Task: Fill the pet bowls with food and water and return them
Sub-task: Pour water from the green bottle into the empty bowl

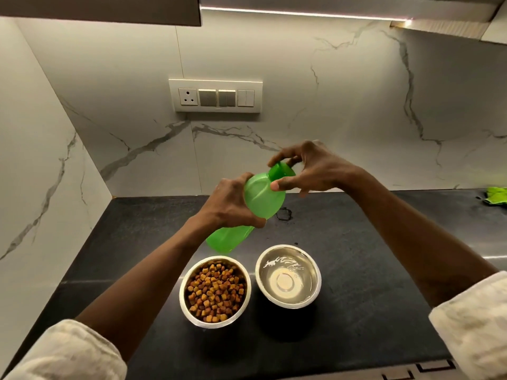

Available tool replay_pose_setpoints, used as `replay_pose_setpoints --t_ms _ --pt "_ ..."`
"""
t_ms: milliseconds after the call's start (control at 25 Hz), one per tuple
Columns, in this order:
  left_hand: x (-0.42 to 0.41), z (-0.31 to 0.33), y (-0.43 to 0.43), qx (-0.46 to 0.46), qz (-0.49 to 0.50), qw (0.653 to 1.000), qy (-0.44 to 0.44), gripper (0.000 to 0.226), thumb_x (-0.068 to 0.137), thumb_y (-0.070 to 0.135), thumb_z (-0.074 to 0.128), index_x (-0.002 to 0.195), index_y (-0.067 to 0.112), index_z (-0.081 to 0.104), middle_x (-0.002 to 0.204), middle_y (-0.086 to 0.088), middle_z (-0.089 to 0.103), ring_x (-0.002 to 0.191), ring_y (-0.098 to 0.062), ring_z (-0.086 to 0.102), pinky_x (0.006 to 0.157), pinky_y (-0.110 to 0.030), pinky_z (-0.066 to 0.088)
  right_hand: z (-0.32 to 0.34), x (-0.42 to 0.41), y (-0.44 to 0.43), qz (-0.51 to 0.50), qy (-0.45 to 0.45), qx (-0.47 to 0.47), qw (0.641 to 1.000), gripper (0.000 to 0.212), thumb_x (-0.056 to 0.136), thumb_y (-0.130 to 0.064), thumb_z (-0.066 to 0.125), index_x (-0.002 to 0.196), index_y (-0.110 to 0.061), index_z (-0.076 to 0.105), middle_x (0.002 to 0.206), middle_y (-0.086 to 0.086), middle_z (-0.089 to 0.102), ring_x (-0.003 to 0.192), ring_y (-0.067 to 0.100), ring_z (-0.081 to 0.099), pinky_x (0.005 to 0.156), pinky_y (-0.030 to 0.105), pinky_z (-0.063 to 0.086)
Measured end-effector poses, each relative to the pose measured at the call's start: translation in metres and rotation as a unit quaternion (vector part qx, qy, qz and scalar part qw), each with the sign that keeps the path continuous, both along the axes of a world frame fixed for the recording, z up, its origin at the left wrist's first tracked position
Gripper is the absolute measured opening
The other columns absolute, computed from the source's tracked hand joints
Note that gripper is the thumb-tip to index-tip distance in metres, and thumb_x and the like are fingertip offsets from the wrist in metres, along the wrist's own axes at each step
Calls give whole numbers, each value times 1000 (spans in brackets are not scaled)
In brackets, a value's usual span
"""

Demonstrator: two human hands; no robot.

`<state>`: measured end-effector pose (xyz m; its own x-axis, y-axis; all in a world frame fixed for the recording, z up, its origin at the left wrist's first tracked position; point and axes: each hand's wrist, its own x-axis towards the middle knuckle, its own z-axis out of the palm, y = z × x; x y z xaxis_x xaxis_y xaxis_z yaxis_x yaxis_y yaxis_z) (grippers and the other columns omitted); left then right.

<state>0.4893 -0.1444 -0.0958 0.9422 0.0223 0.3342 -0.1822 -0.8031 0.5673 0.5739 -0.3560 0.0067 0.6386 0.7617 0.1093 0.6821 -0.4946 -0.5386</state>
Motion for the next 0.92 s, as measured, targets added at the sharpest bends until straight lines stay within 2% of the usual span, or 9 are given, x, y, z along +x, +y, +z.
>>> replay_pose_setpoints --t_ms 80,120,240,320,400,600,680,840,920 --pt "14 -8 2 -9 14 1000 4 96 52 46 93 135 12 61 102 -4 75 82 -18 72 72 -33 65 -7 8 8 -44 -88 -8 995 64 73 -56 87 116 -10 74 77 4 75 54 9 72 52 20 58" --pt "23 -11 1 -22 20 1000 9 94 52 45 95 133 12 62 102 -4 75 81 -17 72 71 -31 64 -12 15 12 -59 -105 -9 993 66 74 -60 85 112 -7 74 71 4 74 49 9 70 50 18 56" --pt "50 -18 -7 -61 12 997 42 90 53 39 99 131 13 63 105 -1 75 87 -14 73 73 -28 64 -22 37 16 -70 -76 -37 994 69 81 -61 78 118 -4 67 94 10 74 59 15 70 56 25 59" --pt "72 -24 -17 -74 19 996 44 88 52 43 98 129 15 65 104 1 76 87 -14 73 72 -26 63 -31 57 13 -77 -73 -35 994 72 84 -63 76 128 -7 64 110 10 73 79 21 75 71 31 62" --pt "94 -32 -26 -73 36 996 42 88 51 50 96 127 18 65 101 2 75 85 -14 72 69 -23 59 -40 75 9 -92 -90 -7 992 72 82 -60 79 130 -8 67 115 10 75 97 24 73 86 37 61" --pt "155 -50 -43 -85 67 990 90 78 53 49 96 116 19 62 96 4 68 84 -16 65 60 -11 43 -63 113 7 -135 -92 18 986 65 79 -47 85 130 -10 69 109 10 78 92 24 73 87 43 61" --pt "177 -56 -45 -101 70 986 110 73 53 50 95 110 19 60 95 2 67 86 -18 65 59 -15 43 -71 127 9 -147 -89 19 985 67 80 -44 85 133 -8 67 113 11 78 94 24 73 89 43 60" --pt "204 -76 -46 -108 56 982 144 69 58 42 96 111 16 59 95 2 64 83 -15 62 58 -16 44 -88 156 10 -156 -90 -19 983 72 80 -49 82 136 -6 66 126 14 75 110 29 72 98 42 57" --pt "215 -88 -43 -121 58 980 149 67 57 40 96 108 16 59 92 3 65 81 -14 64 59 -18 48 -96 167 12 -154 -82 -28 984 70 82 -47 82 135 -6 67 123 14 76 107 29 73 97 41 58"
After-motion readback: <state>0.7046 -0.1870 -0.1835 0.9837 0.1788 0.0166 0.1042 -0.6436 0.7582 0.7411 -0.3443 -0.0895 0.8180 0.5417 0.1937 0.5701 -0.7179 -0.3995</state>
